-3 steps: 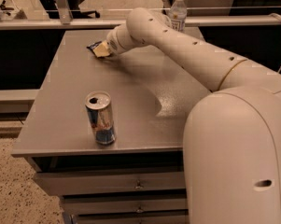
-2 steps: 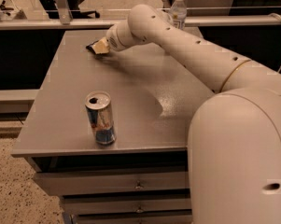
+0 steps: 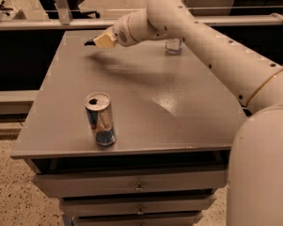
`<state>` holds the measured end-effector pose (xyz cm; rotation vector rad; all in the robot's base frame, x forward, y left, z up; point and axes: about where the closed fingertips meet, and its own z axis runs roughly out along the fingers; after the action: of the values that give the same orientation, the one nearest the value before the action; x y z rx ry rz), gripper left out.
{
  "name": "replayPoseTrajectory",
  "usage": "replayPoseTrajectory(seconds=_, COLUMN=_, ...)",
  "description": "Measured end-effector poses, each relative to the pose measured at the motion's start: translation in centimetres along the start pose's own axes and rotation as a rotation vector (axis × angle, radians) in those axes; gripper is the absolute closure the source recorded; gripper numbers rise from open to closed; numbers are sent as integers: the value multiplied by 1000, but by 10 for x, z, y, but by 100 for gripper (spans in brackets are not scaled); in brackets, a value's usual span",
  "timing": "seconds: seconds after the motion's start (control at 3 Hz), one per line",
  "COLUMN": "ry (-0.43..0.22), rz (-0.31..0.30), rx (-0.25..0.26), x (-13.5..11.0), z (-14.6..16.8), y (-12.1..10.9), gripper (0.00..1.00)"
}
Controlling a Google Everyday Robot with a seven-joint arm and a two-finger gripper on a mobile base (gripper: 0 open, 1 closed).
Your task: Pick rxbar blueberry
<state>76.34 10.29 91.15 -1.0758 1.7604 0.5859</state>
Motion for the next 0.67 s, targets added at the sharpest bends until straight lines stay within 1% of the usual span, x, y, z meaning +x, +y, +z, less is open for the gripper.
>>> replayPoseTrajectory(seconds=0.33, ry=-77, rz=-39, rx=-90, x=-9, z=-42, y=24, gripper=100)
replayPoseTrajectory(seconds=0.67, ry=-190, rz=-103, rx=-201, x=-12, z=-95, y=48, gripper=100)
